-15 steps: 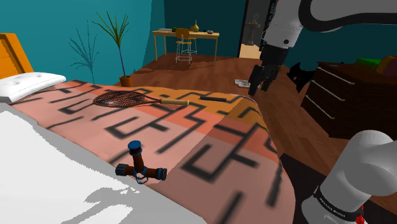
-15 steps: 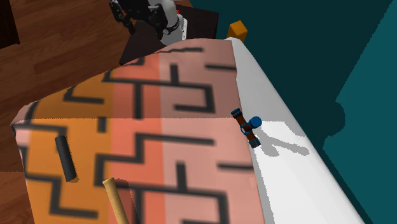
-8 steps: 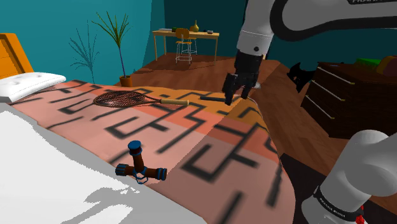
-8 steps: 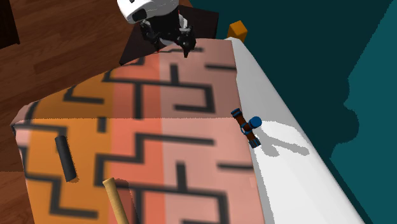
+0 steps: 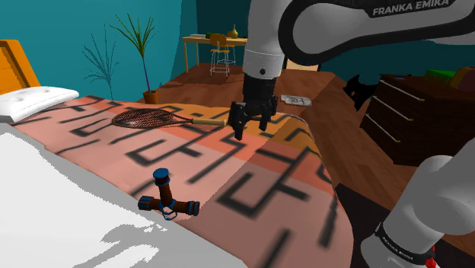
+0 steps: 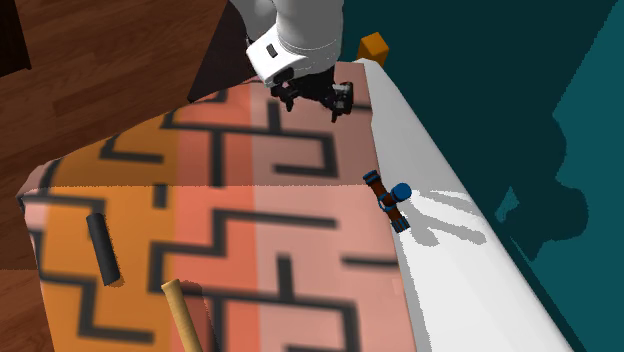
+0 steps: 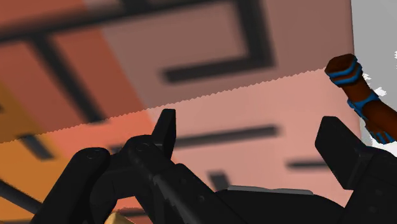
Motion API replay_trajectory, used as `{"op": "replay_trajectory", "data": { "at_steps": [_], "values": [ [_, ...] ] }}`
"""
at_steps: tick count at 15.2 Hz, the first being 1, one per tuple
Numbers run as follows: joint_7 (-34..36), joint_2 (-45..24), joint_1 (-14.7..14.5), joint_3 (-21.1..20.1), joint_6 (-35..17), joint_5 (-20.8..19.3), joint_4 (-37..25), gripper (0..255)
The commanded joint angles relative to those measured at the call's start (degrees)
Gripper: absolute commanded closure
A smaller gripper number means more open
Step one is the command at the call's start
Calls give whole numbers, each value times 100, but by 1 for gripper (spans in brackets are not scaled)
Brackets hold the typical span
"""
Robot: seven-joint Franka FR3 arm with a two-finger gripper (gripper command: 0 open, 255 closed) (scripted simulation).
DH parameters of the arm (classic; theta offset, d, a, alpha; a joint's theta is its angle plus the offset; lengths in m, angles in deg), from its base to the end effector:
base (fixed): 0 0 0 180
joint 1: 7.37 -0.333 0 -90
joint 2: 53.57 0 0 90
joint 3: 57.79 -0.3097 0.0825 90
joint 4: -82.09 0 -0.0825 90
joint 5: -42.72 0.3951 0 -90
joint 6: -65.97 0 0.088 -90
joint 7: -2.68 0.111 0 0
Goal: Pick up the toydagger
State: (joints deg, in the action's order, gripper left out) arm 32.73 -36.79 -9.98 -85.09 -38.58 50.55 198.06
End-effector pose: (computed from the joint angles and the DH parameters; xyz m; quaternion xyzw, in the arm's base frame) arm 0.4162 0.2765 0.5513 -0.9992 0.0229 -0.0278 0.0160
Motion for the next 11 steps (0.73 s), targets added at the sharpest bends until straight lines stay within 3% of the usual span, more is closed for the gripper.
{"op": "replay_trajectory", "data": {
  "at_steps": [1, 6, 11],
  "values": [
    [385, -490, -10, -267, -44, -182, -376, 0],
    [1320, -1738, -185, -776, 1, -849, -1377, 0],
    [2202, -3145, -729, -984, 302, -1694, -2663, 0]
  ]
}}
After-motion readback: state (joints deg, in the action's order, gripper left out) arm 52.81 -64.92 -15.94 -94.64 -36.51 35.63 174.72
